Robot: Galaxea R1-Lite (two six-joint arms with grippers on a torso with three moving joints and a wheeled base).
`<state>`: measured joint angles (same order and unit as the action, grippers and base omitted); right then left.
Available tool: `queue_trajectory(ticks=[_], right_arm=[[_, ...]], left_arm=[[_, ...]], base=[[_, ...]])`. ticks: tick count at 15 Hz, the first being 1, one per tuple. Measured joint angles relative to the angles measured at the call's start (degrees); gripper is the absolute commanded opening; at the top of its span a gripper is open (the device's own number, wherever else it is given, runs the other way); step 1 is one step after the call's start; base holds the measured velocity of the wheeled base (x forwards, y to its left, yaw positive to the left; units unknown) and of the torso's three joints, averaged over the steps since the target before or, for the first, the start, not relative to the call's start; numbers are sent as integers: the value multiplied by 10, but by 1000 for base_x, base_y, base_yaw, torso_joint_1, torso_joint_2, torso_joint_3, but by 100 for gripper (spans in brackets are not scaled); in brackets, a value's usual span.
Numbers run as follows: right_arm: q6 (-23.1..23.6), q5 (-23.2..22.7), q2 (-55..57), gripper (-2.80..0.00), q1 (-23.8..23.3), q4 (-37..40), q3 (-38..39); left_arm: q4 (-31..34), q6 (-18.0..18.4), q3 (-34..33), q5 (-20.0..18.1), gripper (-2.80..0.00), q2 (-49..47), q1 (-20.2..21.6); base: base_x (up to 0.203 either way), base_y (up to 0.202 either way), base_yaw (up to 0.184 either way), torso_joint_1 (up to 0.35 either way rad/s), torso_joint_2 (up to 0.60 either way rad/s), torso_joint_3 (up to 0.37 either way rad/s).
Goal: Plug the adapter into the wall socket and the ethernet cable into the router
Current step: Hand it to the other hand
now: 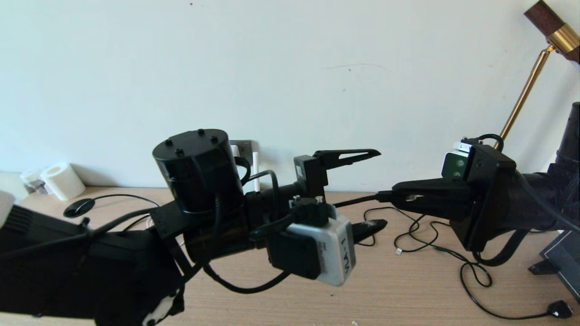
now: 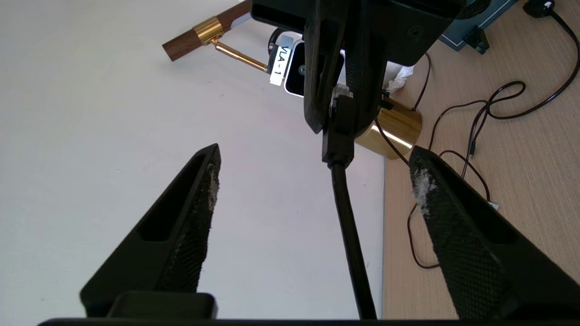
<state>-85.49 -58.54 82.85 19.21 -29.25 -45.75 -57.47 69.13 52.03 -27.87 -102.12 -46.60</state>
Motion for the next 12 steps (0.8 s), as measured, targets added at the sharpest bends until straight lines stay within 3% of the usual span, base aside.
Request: queue_trajectory(ticks=[1,2,12], right_arm=[[0,0,0,-280,0,0,1],[0,0,0,-280,0,0,1],[0,1,0,-280,1,-1,1]], left_arm=[[0,0,-1,0,0,0,0],[0,0,-1,0,-280,0,0],[2,0,-1,3,-280,-5,-2]], base=[[0,0,0,0,0,0],[0,0,0,0,0,0],[0,0,0,0,0,0]])
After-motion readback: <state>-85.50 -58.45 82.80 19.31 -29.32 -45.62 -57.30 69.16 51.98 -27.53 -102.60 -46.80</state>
